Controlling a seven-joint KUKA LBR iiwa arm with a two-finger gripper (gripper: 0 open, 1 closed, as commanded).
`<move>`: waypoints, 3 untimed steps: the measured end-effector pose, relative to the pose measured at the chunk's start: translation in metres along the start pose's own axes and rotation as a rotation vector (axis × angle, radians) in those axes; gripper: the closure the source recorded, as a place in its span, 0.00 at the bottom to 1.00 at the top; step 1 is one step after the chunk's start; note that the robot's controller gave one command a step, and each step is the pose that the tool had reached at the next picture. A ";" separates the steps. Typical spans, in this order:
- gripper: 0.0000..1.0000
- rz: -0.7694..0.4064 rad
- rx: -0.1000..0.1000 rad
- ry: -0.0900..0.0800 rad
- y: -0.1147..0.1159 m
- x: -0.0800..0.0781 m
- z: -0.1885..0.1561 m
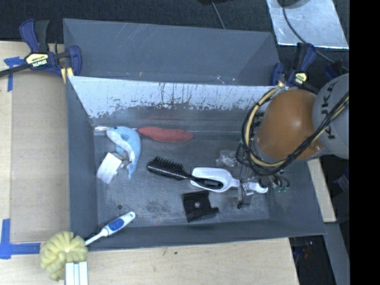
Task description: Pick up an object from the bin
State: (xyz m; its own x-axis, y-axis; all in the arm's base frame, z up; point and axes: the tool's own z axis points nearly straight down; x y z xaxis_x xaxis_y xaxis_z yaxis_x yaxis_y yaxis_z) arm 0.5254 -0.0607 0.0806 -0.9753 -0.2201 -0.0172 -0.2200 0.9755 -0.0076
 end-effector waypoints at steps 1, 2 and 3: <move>0.00 -0.039 0.002 -0.005 0.011 -0.015 0.006; 0.00 0.081 0.002 -0.005 0.020 -0.016 0.009; 1.00 -0.146 0.003 -0.010 0.020 -0.044 0.011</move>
Offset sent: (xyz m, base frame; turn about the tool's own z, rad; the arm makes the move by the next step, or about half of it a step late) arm 0.0106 0.0274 -0.0106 0.1408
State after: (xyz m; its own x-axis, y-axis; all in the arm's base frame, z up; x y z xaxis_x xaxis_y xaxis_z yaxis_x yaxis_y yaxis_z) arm 0.5638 -0.0313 0.0701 -0.9327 -0.3597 -0.0252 -0.3595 0.9330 -0.0141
